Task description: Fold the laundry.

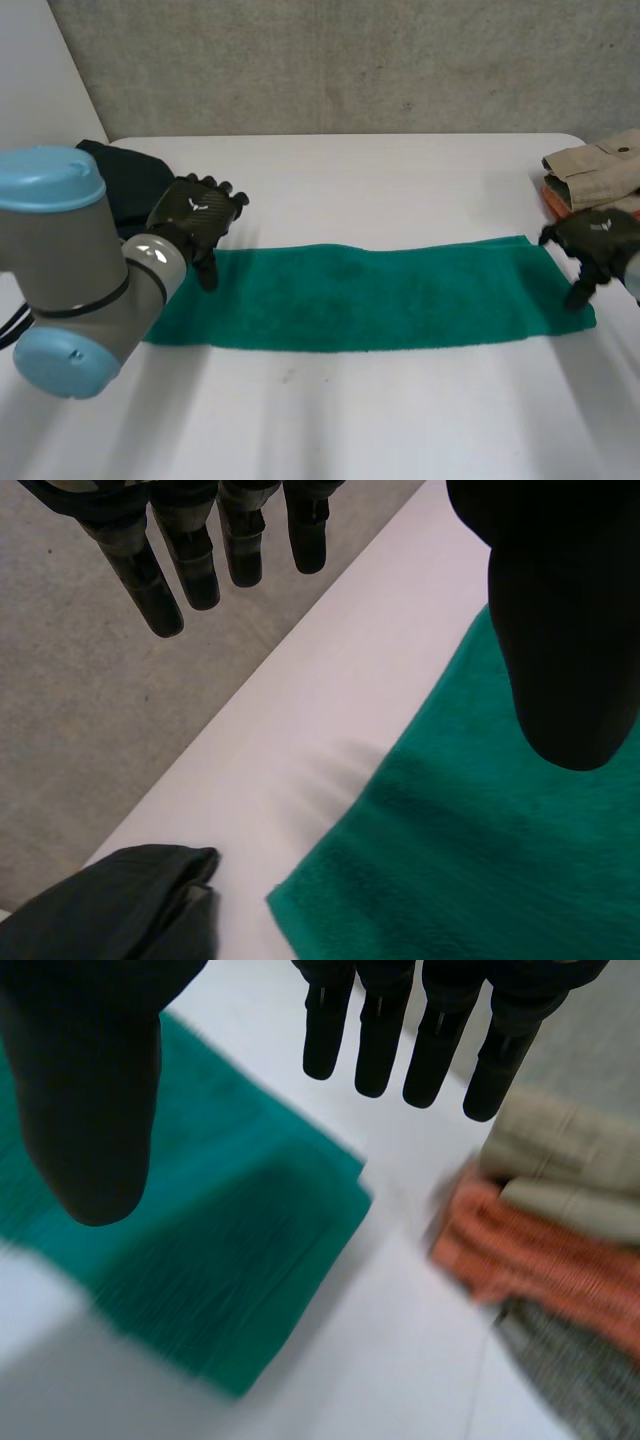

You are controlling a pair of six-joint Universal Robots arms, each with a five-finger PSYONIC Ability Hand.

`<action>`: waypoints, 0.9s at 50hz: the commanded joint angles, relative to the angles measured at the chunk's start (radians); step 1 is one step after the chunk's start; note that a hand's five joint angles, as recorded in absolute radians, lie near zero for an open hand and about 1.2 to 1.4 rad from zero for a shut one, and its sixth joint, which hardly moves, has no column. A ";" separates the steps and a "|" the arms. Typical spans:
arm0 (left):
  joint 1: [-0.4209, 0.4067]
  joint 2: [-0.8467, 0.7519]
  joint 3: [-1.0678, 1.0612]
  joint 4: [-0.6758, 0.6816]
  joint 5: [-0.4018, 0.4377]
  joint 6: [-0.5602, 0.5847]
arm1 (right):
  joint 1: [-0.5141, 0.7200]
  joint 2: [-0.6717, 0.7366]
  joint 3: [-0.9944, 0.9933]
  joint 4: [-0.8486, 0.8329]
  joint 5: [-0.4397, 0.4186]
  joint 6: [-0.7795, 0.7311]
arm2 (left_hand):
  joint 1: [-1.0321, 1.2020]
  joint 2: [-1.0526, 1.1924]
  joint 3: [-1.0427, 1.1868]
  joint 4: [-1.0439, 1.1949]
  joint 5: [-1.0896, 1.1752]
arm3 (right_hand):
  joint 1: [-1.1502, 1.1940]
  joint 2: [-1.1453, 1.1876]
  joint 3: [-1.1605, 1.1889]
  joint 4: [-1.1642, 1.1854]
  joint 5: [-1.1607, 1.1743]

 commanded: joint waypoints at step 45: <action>0.100 0.217 -0.259 0.083 0.055 -0.124 | 0.478 -0.029 0.130 -0.689 -0.118 -0.141 | -0.013 -0.032 -0.036 -0.028 -0.052 | 0.969 0.979 0.971 0.969 0.961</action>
